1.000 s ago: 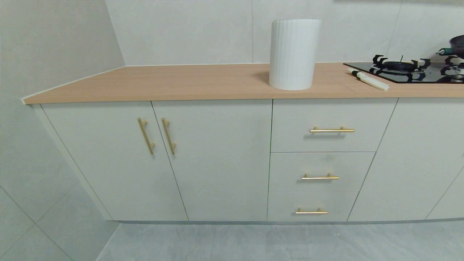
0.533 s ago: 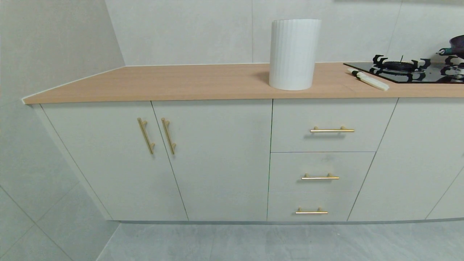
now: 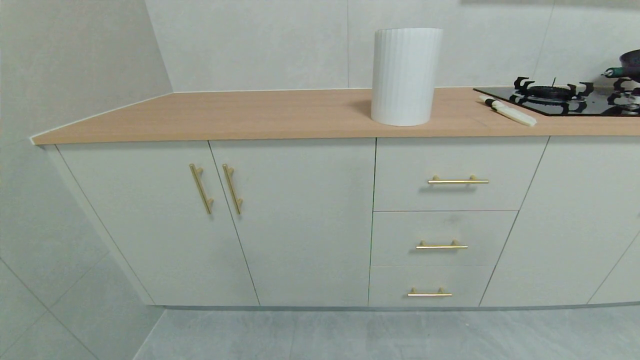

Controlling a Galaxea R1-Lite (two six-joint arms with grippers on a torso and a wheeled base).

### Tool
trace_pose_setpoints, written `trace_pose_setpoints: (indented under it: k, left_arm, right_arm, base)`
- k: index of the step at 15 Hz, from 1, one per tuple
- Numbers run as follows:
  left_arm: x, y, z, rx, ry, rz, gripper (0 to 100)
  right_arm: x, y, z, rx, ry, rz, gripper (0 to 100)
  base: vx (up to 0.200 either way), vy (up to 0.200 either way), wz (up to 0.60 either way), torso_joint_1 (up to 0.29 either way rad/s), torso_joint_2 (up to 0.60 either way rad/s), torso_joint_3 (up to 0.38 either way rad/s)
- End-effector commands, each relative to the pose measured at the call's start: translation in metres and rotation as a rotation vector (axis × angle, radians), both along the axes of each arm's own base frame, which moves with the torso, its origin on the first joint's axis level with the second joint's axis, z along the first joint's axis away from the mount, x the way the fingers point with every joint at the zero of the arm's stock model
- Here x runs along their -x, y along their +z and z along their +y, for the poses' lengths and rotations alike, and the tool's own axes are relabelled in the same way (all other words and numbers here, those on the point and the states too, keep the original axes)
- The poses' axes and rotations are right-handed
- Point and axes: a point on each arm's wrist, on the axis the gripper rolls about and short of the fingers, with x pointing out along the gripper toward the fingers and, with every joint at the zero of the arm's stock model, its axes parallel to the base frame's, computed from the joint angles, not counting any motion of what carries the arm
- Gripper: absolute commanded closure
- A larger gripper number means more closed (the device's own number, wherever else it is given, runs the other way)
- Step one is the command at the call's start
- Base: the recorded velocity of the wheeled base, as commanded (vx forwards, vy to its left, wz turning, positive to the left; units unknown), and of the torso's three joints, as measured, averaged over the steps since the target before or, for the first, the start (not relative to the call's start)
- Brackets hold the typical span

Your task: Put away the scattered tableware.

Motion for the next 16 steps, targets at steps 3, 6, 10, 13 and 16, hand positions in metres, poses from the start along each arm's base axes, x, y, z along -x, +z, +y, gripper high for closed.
trace_pose_setpoints:
  k: [3,6,10,13,16]
  left_arm:
    - [0.0001,0.0004,0.0000,0.000,0.000,-0.001,0]
    - [0.0001,0.0004,0.0000,0.000,0.000,-0.001,0]
    - [0.0000,-0.0001,0.0000,0.000,0.000,0.001,0]
    - [0.0000,-0.0001,0.0000,0.000,0.000,0.001,0]
    - [0.0000,-0.0001,0.0000,0.000,0.000,0.001,0]
  right_arm:
    - [-0.0001,-0.0001,0.0000,0.000,0.002,0.003,0]
    - [-0.0001,-0.0001,0.0000,0.000,0.002,0.003,0]
    - [-0.0001,-0.0001,0.0000,0.000,0.002,0.003,0]
    - [-0.0001,-0.0001,0.0000,0.000,0.000,0.003,0]
    - [-0.0001,-0.0001,0.0000,0.000,0.000,0.003,0]
  base:
    - [0.200,0.000,0.00,0.002,0.00,0.002]
    - [0.200,0.000,0.00,0.001,0.00,0.002]
    - [0.200,0.000,0.00,-0.001,0.01,0.000]
    - [0.200,0.000,0.00,0.001,0.01,0.005]
    - [0.200,0.000,0.00,-0.001,0.00,0.004]
